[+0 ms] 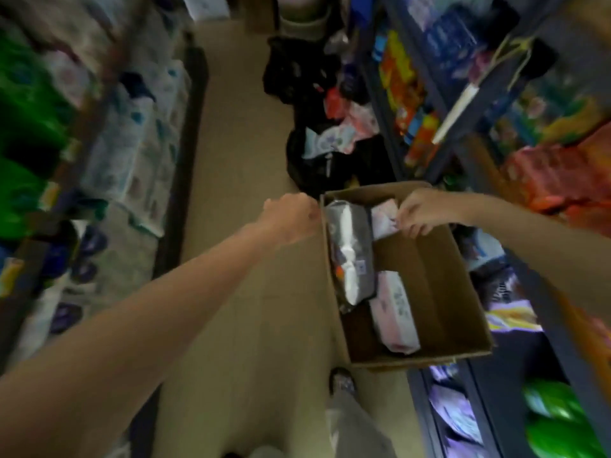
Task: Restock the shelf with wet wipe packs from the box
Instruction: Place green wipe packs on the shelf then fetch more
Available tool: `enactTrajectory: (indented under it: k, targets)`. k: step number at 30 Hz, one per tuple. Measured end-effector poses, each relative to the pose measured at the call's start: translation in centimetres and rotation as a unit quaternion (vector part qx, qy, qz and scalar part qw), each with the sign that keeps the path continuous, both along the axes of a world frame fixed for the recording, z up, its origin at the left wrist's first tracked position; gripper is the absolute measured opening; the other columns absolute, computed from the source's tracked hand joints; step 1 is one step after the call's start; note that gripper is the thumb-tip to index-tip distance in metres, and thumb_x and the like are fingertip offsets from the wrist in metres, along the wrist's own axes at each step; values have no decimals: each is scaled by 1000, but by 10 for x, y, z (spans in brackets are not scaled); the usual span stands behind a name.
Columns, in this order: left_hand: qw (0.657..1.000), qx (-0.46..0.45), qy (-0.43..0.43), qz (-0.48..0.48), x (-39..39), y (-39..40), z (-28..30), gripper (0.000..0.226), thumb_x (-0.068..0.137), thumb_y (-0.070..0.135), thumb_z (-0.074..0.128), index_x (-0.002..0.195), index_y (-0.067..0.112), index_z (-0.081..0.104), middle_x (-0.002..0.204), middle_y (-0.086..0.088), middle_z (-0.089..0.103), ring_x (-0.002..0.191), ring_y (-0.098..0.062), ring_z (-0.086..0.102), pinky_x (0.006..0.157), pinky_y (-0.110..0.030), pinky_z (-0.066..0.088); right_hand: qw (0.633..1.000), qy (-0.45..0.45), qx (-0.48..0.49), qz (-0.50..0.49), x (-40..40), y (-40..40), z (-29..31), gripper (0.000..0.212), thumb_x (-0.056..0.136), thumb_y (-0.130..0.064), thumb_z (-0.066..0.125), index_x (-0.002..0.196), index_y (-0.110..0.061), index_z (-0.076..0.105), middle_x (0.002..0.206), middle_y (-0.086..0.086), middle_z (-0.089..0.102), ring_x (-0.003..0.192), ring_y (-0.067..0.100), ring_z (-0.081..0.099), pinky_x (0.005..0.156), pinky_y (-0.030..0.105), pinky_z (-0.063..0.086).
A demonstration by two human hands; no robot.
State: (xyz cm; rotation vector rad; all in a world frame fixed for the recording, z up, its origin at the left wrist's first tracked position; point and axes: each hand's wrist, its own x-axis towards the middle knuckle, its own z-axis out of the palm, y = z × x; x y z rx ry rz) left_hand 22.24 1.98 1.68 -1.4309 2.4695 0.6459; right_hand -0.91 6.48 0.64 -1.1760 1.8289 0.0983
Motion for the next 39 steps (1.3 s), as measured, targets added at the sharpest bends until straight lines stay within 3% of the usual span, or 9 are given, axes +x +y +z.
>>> enactTrajectory:
  k: [5, 9, 11, 16, 24, 27, 32, 36, 39]
  targets:
    - [998, 42, 24, 37, -63, 6, -109, 28, 90, 14, 47, 112, 16, 63, 121, -8, 62, 113, -31, 56, 94, -36, 39, 998, -5, 22, -64, -43, 17, -122, 23, 92, -13, 53, 108, 3, 56, 97, 13, 53, 72, 16, 51, 54, 17, 37]
    - [989, -116, 86, -30, -80, 19, -168, 23, 79, 8, 51, 92, 17, 69, 100, -5, 64, 98, -29, 58, 79, -30, 26, 997, 21, -7, -70, -45, 30, -219, 28, 91, -19, 55, 116, -7, 51, 113, 11, 56, 100, 23, 57, 81, 29, 50]
    - [970, -200, 101, -96, -86, 20, -195, 24, 71, 16, 45, 77, 19, 69, 85, -3, 65, 82, -29, 63, 73, -33, 39, 997, 46, -22, -64, -46, 31, -258, 22, 92, -19, 51, 110, -7, 55, 106, 12, 60, 92, 25, 61, 79, 37, 53]
    - [949, -188, 39, -251, -118, 5, -231, 27, 68, 22, 42, 75, 19, 68, 84, -5, 64, 82, -30, 64, 75, -38, 49, 998, 54, -37, 4, -58, 16, -302, 11, 91, -20, 53, 91, -13, 62, 91, 7, 64, 81, 21, 63, 67, 30, 49]
    - [960, -175, 43, -212, -127, -13, -264, 31, 73, 25, 37, 84, 17, 65, 93, -7, 61, 92, -32, 57, 83, -40, 40, 995, 33, 2, 91, -70, -12, -320, 29, 89, -21, 58, 62, -15, 50, 72, 6, 56, 67, 18, 56, 61, 28, 47]
    - [964, -168, 47, -201, -123, -13, -274, 30, 73, 24, 37, 82, 17, 64, 92, -7, 61, 94, -29, 49, 81, -39, 40, 982, 91, -20, 164, -61, -11, -316, 19, 90, -19, 55, 73, -10, 55, 82, 8, 58, 77, 22, 59, 76, 37, 53]
    - [978, -94, 29, -185, -130, 4, -270, 34, 76, 17, 48, 106, 10, 63, 107, -16, 58, 100, -38, 52, 86, -44, 41, 946, 179, -36, 266, -71, 19, -279, 14, 92, -15, 50, 102, -8, 58, 83, 8, 53, 78, 22, 54, 67, 30, 41]
    - [985, 40, 29, -164, -144, 19, -237, 58, 89, 14, 48, 143, 7, 26, 138, -15, 35, 115, -35, 50, 89, -39, 42, 947, 203, -55, 242, -85, 36, -214, 19, 93, -20, 49, 107, -9, 58, 78, 5, 48, 77, 22, 51, 66, 32, 39]
    - [990, 81, 22, -114, -153, 21, -198, 68, 89, 10, 49, 147, 12, 14, 148, -11, 27, 114, -37, 53, 88, -39, 42, 933, 227, -134, 245, -86, 31, -157, 25, 92, -12, 46, 114, -6, 58, 108, 14, 59, 100, 31, 58, 75, 36, 44]
